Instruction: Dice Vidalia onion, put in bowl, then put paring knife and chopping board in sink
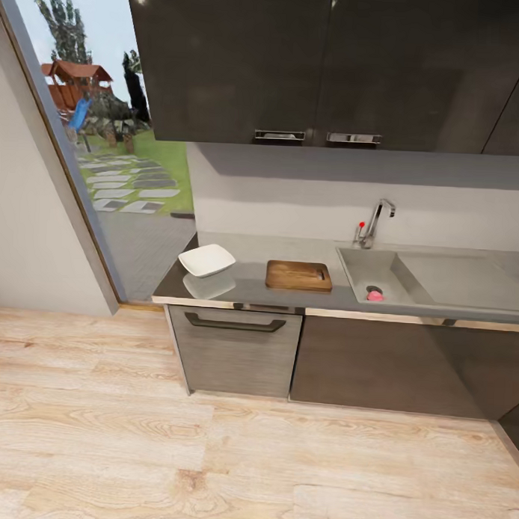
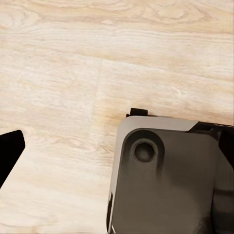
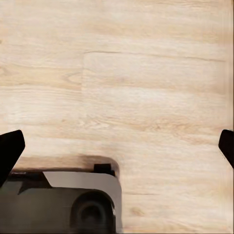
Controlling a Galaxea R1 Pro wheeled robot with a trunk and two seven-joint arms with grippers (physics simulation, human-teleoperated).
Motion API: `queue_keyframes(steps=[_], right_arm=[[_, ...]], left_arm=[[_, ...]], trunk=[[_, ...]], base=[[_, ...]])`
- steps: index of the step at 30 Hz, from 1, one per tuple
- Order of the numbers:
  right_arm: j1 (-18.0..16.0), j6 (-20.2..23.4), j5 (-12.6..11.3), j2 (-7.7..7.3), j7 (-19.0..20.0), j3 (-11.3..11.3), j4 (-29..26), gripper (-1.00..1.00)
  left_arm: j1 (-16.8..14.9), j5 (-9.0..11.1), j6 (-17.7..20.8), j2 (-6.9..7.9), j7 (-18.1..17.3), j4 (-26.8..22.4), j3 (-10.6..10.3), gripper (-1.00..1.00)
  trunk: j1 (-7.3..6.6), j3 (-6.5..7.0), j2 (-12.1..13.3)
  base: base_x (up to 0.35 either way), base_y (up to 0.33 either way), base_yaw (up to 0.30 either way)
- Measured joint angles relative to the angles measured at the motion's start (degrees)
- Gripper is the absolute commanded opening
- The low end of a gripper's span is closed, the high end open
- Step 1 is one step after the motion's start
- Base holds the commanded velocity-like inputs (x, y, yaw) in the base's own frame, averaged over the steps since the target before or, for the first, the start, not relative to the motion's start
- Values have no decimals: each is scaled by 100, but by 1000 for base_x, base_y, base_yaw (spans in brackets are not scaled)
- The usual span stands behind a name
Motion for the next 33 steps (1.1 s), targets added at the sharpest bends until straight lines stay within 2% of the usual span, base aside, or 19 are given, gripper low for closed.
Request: queue_keyframes(steps=[1,3,7,10,14,20,28,33], right_arm=[[0,76,-3,-34,-33,2,21,100],[0,599,-15,-120,-110,0,66,100],[0,1358,-106,-177,-154,-3,66,100],[1,1589,-321,-185,-167,-18,27,100],[6,1646,-506,-188,-185,-23,-140,100],[9,1635,-634,-182,-229,-36,-944,100],[9,1025,-804,-128,-221,-10,-996,100],[9,980,-810,-122,-220,-10,-991,100]], left_arm=[[0,5,0,2,0,3,-1,100],[0,17,0,7,-1,11,-4,100],[0,24,0,4,-1,27,-10,100],[0,28,0,2,-8,32,-16,100],[0,28,0,6,-24,34,-19,100],[0,27,-9,18,-44,34,-20,100],[0,26,-16,-4,-28,40,-27,100],[0,24,-18,-15,-24,43,-34,100]], trunk=[[0,0,0],[0,0,0],[0,0,0],[0,0,0],[0,0,0],[0,0,0],[0,0,0],[0,0,0]], base=[[0,0,0],[0,0,0],[0,0,0],[0,0,0],[0,0,0],[0,0,0],[0,-9,0],[0,-213,0]])
